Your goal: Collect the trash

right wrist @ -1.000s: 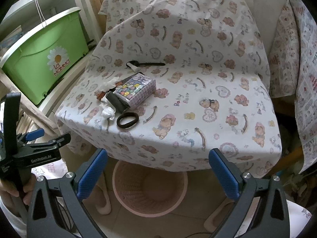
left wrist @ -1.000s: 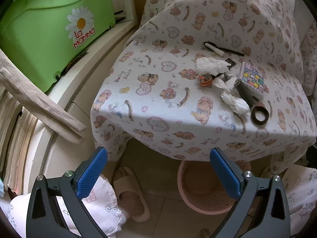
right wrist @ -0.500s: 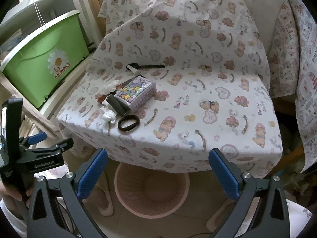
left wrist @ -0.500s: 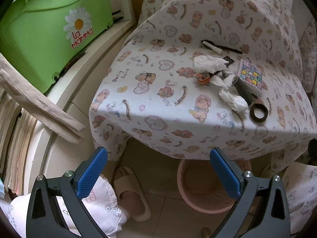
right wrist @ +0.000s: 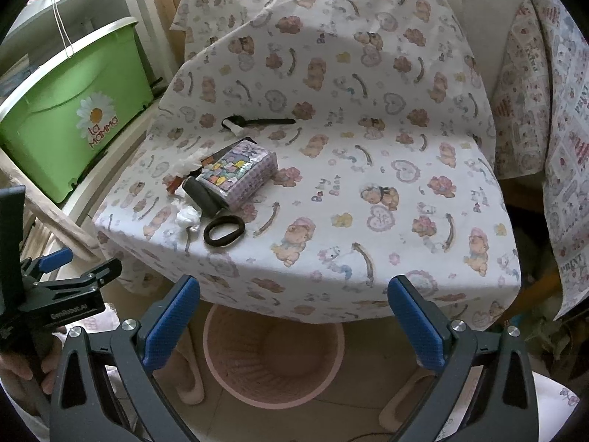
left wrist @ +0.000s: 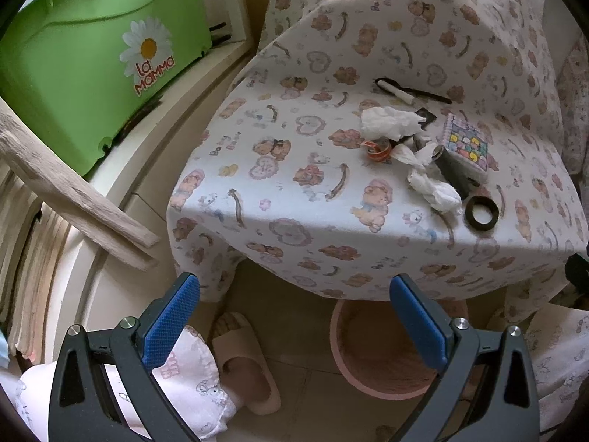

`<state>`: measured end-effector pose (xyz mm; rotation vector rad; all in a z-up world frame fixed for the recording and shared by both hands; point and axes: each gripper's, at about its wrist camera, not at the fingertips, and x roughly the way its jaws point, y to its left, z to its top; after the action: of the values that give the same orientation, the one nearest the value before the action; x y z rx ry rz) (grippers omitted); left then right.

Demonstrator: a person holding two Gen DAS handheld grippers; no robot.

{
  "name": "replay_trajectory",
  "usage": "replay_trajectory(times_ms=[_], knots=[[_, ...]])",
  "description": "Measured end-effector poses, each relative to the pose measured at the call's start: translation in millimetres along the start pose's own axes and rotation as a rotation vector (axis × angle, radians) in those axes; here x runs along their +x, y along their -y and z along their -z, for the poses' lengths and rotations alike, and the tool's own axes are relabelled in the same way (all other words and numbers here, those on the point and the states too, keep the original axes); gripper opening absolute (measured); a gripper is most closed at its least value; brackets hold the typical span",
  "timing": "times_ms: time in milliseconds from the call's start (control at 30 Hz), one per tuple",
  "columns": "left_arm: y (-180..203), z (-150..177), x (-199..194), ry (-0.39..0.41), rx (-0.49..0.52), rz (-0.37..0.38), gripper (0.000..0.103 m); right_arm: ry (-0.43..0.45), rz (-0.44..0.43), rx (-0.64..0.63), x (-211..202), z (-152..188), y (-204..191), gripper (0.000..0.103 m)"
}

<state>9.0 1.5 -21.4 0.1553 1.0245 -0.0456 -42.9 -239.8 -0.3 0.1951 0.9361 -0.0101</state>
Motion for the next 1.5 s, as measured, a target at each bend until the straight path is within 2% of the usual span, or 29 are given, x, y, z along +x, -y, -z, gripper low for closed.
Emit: replay_trajectory(times_ms=[167, 300, 500, 600, 733, 767, 833, 867, 1000, 1033, 1067, 1133, 1200, 1367, 1400, 1433, 1467, 1500], knots=[[7.3, 0.5, 1.2, 0.001, 0.029, -0.002, 0.102, -0.007, 0.011, -0.013, 2.4, 0.7, -1.1, 0.103], [18.5, 1.0, -2.9, 0.045, 0.08, -0.02, 0.102, -0.005, 0.011, -0.028, 2.1, 1.7, -3.5, 0.103], [21.4, -4.2, 4.4, 0.045, 0.068, -0.017, 0.101, -0.014, 0.002, -0.076, 0.9, 2.8, -11.3, 0.103], [19.2, -6.8, 6.1, 0.054, 0.04, 0.009, 0.097, -0.017, -0.004, -0.081, 0.8, 3.2, -12.0, 0.103], [17.9, -10.4, 8.4, 0.066, 0.014, 0.034, 0.083, -0.032, -0.017, -0.075, 4.4, 3.3, -10.4, 0.101], [17.9, -11.1, 9.3, 0.069, 0.013, 0.031, 0.079, -0.034, -0.02, -0.081, 4.8, 3.1, -10.7, 0.099], [15.6, -12.6, 8.8, 0.081, -0.007, 0.027, 0.071, -0.04, -0.03, -0.099, 5.4, 3.2, -11.2, 0.088], [13.8, -13.2, 7.3, 0.097, -0.018, 0.027, 0.07, -0.043, -0.033, -0.103, 5.9, 3.6, -11.0, 0.085], [9.1, -17.1, 2.6, 0.159, -0.044, 0.011, 0.07, -0.072, -0.084, -0.102, 9.3, 3.9, -12.6, 0.057], [8.3, -18.9, 2.7, 0.16, -0.047, 0.029, 0.068, -0.073, -0.079, -0.099, 9.8, 3.4, -13.8, 0.048], [7.7, -20.7, 3.0, 0.159, -0.048, 0.053, 0.061, -0.072, -0.072, -0.104, 10.6, 1.9, -16.3, 0.044], [6.6, -24.6, 5.6, 0.144, -0.06, 0.083, 0.054, -0.09, -0.071, -0.141, 13.7, -2.8, -23.1, 0.031], [5.0, -27.3, 8.6, 0.126, -0.078, 0.091, 0.052, -0.108, -0.093, -0.166, 15.5, -9.4, -29.0, 0.028], [-0.6, -31.4, 13.8, 0.09, -0.116, 0.128, 0.052, -0.08, -0.124, -0.254, 24.7, -29.9, -50.5, 0.029], [-4.5, -32.2, 14.4, 0.086, -0.141, 0.159, 0.053, -0.075, -0.118, -0.27, 29.0, -31.4, -53.9, 0.038], [-7.7, -32.9, 15.2, 0.083, -0.161, 0.184, 0.054, -0.069, -0.105, -0.276, 35.4, -32.3, -56.8, 0.058], [-10.7, -33.6, 15.6, 0.082, -0.177, 0.196, 0.057, -0.06, -0.094, -0.265, 40.7, -33.0, -57.5, 0.064], [-12.4, -33.9, 16.0, 0.086, -0.183, 0.181, 0.057, -0.046, -0.098, -0.246, 45.5, -32.4, -56.4, 0.066]])
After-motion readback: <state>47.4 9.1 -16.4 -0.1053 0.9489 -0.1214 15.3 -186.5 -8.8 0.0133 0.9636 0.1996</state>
